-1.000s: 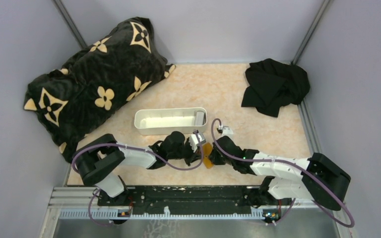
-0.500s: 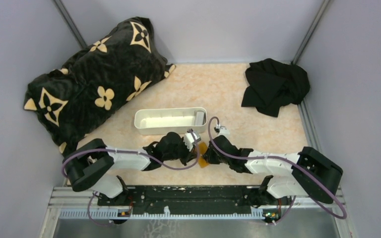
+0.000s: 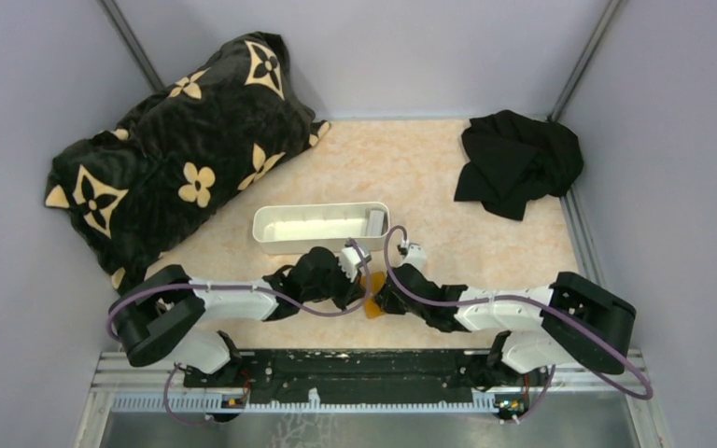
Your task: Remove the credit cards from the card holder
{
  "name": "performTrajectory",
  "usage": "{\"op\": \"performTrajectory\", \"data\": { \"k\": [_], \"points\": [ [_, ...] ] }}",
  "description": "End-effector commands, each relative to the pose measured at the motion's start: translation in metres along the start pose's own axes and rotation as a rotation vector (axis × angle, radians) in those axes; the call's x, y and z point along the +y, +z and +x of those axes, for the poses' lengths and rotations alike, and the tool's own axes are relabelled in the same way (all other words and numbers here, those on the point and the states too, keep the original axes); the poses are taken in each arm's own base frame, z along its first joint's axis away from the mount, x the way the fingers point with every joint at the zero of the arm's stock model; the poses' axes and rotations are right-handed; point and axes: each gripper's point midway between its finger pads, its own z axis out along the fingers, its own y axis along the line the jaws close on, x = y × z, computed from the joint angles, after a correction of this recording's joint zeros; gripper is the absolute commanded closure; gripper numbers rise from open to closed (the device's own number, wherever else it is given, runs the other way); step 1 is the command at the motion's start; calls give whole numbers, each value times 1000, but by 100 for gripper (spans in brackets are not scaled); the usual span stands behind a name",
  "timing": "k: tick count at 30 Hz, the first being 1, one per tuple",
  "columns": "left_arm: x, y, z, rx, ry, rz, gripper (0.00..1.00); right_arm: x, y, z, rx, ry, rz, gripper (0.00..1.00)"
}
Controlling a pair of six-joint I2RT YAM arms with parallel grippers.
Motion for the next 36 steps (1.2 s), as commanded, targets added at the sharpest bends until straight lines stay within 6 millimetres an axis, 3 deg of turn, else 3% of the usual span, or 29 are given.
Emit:
{"op": "performTrajectory", "data": {
  "k": [1,10,14,17,19,22,27,36],
  "points": [
    [-4,5,-84,-257,15,12,100,-55,-17,66,227,-87,183,100],
    [-5,14,-67,-196,39,35,100,-23,-28,34,90,-125,70,100],
    [-12,13,-56,-167,34,79,100,-15,-37,12,20,-179,72,74],
    [-10,12,-46,-136,16,69,93,-12,-45,-5,-31,-197,101,66],
    [-8,9,-43,-137,-3,56,89,-11,-50,-17,-78,-183,108,65],
    [-12,5,-42,-140,-43,67,99,-9,-56,-27,-115,-167,102,66],
    [-15,4,-39,-155,-172,43,100,-15,-60,-28,-116,-132,120,71],
    [6,11,-21,-167,-414,-291,100,-20,-70,-25,-110,-108,105,73]
  ]
}}
